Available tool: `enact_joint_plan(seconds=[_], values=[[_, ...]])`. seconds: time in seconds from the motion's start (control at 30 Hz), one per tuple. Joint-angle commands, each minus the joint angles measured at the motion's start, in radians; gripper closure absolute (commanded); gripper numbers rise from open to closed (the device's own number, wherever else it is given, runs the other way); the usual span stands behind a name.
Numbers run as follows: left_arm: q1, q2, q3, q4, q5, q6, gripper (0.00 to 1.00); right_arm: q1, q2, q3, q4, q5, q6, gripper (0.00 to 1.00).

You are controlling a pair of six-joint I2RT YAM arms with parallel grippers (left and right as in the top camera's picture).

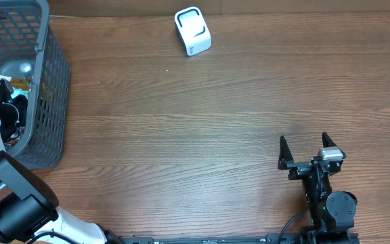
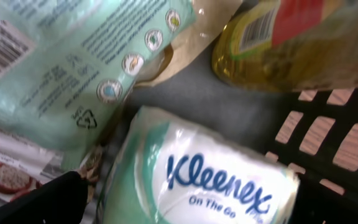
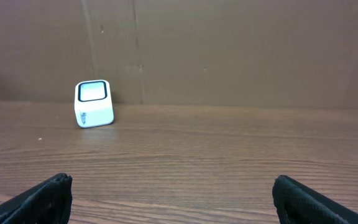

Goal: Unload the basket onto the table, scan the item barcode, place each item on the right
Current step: 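Grasp the green-and-white Kleenex tissue pack with the left gripper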

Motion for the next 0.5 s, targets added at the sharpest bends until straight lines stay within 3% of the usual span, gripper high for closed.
enact_joint_plan(seconds=[0.0, 0.37, 0.4, 0.47], values=[[-0.007, 0.010, -0.020, 0.021, 0.004, 0.024, 0.01, 0.003, -0.006, -0.010, 0.002, 0.010, -0.004, 0.00], [-0.006, 0.011, -0.025, 0.037, 0.009, 0.022, 0.00, 0.003, -0.006, -0.010, 0.002, 0.010, -0.004, 0.00], [-0.006, 0.012, -0.025, 0.036, 0.009, 0.023, 0.03, 0.003, -0.006, -0.010, 0.002, 0.010, -0.004, 0.00], [-0.006, 0.014, -0.026, 0.034, 0.007, 0.023, 0.27, 0.003, -0.006, -0.010, 0.002, 0.010, -0.004, 0.00]])
